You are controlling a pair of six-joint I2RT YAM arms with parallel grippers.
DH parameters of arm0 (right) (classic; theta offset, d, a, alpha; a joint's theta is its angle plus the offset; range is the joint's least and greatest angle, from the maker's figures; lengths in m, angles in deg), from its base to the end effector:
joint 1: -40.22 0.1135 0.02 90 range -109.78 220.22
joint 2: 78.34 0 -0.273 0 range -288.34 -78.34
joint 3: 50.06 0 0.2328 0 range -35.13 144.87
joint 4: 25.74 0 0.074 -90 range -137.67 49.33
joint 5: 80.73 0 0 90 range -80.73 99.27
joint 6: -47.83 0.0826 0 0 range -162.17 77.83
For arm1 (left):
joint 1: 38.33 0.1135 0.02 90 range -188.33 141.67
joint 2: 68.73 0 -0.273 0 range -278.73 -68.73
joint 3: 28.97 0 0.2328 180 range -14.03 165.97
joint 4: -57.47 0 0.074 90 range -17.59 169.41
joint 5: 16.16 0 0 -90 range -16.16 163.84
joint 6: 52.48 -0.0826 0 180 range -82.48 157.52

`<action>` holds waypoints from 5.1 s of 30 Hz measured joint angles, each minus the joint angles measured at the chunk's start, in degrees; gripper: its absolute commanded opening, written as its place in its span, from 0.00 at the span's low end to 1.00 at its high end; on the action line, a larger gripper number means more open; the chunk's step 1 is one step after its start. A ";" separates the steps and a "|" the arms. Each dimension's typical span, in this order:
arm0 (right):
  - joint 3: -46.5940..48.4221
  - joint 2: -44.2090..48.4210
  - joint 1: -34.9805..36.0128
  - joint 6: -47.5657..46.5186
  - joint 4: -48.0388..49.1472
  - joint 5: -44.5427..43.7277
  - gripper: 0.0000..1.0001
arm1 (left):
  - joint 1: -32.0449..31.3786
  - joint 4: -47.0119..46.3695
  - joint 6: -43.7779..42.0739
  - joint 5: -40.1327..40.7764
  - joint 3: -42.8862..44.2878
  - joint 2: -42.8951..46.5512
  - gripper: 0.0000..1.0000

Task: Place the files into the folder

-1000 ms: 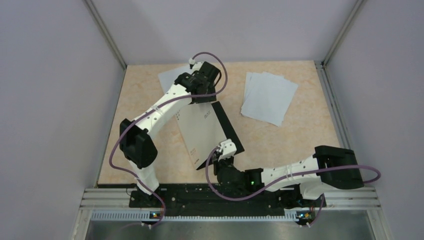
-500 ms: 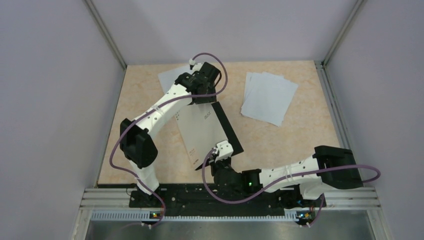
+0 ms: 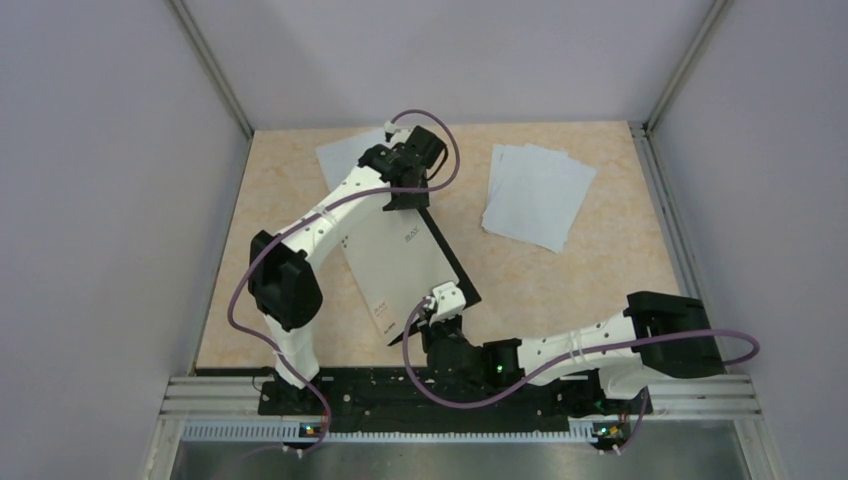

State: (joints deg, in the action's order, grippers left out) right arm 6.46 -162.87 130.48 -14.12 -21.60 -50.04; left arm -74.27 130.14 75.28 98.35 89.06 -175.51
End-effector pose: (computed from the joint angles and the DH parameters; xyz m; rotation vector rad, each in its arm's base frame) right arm 0.0696 0.3060 0.2289 -0.3365 1.7695 0.4510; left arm 0.3427 -0.2061 0.2893 -0.1775 2.4909 0.0525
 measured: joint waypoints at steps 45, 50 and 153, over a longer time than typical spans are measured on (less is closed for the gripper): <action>1.55 12.15 -21.38 15.72 -9.92 37.03 0.74 | 0.11 3.80 -2.60 -0.68 -3.04 6.03 0.00; 1.68 14.40 -21.40 17.81 -11.41 34.86 0.76 | 0.11 3.80 -2.62 -1.07 -3.06 6.23 0.00; 22.77 24.28 -24.79 19.76 -69.40 30.60 0.91 | 3.74 -14.01 0.83 -21.84 -46.16 54.84 0.23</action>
State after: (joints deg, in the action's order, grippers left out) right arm 29.23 -138.59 105.69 5.64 -91.00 -19.44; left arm -70.53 116.13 76.11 76.51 42.89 -120.67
